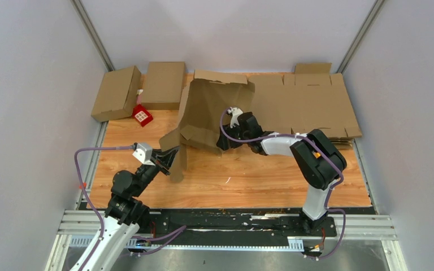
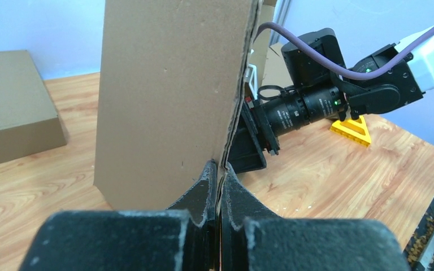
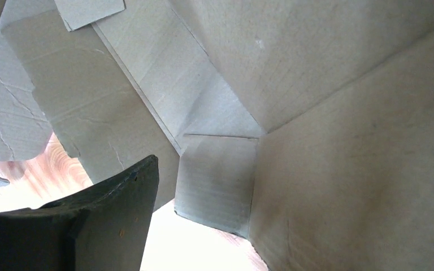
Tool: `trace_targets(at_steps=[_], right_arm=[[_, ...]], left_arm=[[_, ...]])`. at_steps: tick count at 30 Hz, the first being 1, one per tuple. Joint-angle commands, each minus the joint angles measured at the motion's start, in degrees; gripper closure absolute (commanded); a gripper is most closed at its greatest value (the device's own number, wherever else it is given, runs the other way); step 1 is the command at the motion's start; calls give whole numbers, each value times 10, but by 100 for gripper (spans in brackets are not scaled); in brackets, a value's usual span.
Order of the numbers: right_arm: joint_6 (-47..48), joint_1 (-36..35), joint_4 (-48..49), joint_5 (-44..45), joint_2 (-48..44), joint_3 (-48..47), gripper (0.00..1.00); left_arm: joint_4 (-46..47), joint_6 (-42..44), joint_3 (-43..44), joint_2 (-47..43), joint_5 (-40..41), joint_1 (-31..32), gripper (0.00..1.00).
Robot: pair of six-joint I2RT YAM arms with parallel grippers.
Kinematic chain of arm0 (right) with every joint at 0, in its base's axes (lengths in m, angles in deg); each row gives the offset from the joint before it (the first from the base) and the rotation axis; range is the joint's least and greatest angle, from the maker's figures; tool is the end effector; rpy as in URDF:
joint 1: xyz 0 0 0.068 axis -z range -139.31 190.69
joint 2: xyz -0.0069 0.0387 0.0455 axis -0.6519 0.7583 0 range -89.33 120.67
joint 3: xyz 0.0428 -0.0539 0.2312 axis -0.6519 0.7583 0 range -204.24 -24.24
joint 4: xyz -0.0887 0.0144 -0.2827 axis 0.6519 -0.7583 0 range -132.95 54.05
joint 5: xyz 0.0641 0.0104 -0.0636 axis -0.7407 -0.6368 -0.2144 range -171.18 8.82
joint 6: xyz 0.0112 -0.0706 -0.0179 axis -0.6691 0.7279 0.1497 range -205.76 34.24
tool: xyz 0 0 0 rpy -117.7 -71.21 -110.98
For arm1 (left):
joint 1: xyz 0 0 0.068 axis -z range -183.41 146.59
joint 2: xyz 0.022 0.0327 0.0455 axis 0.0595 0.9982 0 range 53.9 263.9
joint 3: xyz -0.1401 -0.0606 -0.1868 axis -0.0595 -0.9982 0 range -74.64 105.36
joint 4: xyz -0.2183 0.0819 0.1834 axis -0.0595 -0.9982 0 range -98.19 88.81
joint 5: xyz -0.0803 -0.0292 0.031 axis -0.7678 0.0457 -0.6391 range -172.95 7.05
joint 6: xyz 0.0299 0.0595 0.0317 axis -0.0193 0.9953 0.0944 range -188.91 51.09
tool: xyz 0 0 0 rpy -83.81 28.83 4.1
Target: Fold the paper box
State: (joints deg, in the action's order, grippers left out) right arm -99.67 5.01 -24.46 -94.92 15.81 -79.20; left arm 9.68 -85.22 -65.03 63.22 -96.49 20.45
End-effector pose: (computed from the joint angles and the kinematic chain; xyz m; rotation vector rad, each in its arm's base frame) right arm 0.3259 0.2519 0.0746 -0.5707 2.2566 0.7221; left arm 0.1818 -0.0962 0.2383 0.2957 1.3912 -0.7450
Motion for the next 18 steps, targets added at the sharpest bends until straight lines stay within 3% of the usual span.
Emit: trace_targets(at_steps=[1,7,14,15,18], right_arm=[[-106,18,88,-48,-24,14,51],[-111,31,92,-13,-54,34,66],[-92,32,86,24,-97,52,61],[-91,31,86,29,-100,54,59],[-83,30,74,50,-110,55,32]], left_arm=[[-40,-25,2,0,-22,0,98],[-37,-29,1,1,-10,0,98],[-52,-61,12,-3,33,0,99],[-45,-67,9,-2,32,0,99],[-46,-87,8,-1,41,0,100]])
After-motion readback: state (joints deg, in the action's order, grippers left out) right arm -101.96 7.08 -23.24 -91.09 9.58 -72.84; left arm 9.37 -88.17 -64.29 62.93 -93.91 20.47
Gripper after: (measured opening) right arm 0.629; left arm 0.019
